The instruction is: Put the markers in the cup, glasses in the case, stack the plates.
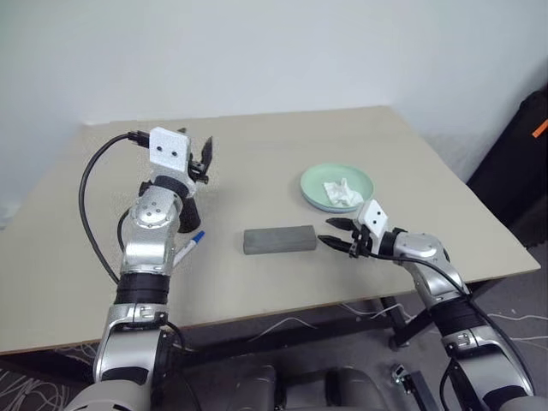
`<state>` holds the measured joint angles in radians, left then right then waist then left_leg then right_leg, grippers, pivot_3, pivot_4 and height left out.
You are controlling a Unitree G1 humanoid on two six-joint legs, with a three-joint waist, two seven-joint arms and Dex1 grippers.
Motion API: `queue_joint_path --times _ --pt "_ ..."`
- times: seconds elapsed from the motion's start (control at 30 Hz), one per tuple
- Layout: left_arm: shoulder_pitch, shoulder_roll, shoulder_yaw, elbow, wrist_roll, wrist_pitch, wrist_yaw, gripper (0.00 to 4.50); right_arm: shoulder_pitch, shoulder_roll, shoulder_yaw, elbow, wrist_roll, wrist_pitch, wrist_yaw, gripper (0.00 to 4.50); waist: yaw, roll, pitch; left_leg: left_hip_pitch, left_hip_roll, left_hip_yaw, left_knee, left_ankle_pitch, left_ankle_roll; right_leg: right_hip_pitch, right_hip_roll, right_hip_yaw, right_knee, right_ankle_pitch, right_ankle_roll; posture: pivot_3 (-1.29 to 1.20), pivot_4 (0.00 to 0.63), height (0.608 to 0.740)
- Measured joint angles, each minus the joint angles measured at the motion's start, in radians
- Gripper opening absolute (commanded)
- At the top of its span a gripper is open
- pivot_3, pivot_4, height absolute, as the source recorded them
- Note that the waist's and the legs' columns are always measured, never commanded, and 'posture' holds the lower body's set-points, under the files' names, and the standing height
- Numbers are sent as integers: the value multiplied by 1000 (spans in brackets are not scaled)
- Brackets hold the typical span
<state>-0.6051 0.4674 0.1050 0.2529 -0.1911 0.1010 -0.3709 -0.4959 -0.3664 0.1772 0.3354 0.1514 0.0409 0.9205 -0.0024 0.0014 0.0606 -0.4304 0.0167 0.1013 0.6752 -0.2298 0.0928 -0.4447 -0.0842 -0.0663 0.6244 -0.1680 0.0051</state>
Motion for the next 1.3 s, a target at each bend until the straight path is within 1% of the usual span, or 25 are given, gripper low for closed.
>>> queue_joint_path --times 0.1,0.2,0.33,0.4,0.5,0.6,0.7,0.8,1.0,1.1,1.17,1.27,1.3 --pt "52 82 -12 -116 -63 128 -149 2556 -6 1 2 5 0 -2 0 2304 -13 0 0 0 0 0 0 0 0 0 1 0 0 -1 1 0 0 740" --pt "120 173 -30 -203 -86 251 -252 2556 -6 2 3 11 0 -3 0 2304 -21 0 0 1 0 0 0 0 0 1 1 0 0 -3 4 0 0 740" --pt "211 275 -46 -288 -116 426 -341 2556 -6 2 3 15 -1 -7 0 2304 -24 1 0 1 0 0 -1 0 -1 0 0 0 1 -4 3 0 0 740" --pt "243 322 -48 -294 -111 504 -347 2556 -5 1 2 15 -5 -8 1 2304 -24 1 0 1 0 0 -2 1 -1 0 0 0 1 -4 2 0 0 740" --pt "246 338 -45 -265 -89 589 -311 2556 -5 4 3 16 -6 -9 1 2304 -19 1 0 2 0 -2 -3 1 -2 -1 -1 -2 1 -4 2 0 0 740" --pt "245 353 -55 -217 -42 634 -278 2556 -5 7 3 17 -7 -9 1 2304 -20 1 0 2 0 -1 -4 1 -2 -2 -1 -1 0 -3 1 0 0 740" --pt "245 354 -70 -181 -10 654 -258 2556 -5 7 3 22 -7 -9 1 2304 -19 1 0 2 0 -1 -6 2 -4 -3 -2 -1 0 -3 1 0 0 740" --pt "239 346 -92 -142 16 653 -251 2556 -5 8 3 23 -8 -9 1 2304 -20 1 0 1 0 0 -9 3 -5 -6 -2 0 0 0 -3 0 0 740" --pt "212 316 -148 -53 44 648 -263 2556 -5 7 3 22 -8 -9 0 2304 -20 1 0 0 0 1 -11 5 -8 -7 -1 1 0 0 -3 0 0 740" --pt "194 309 -160 -27 58 629 -275 1929 -4 5 3 22 -8 -8 -1 2304 -20 0 0 1 0 1 -11 5 -8 -7 -1 1 0 0 -4 0 0 740" --pt "192 302 -161 -19 61 619 -283 1343 -4 5 3 22 -8 -8 -2 2304 -20 0 0 1 0 1 -11 5 -8 -7 -1 1 0 0 -4 0 0 740" --pt "188 302 -159 -10 70 608 -284 220 1 4 2 19 -8 -8 -2 2304 -20 1 0 1 0 1 -11 5 -8 -7 -1 1 0 0 -3 0 0 740" --pt "188 302 -159 -9 73 606 -285 96 2 4 2 18 -8 -8 -2 2304 -20 1 0 1 0 1 -11 5 -8 -7 -1 1 0 0 -3 0 0 740"
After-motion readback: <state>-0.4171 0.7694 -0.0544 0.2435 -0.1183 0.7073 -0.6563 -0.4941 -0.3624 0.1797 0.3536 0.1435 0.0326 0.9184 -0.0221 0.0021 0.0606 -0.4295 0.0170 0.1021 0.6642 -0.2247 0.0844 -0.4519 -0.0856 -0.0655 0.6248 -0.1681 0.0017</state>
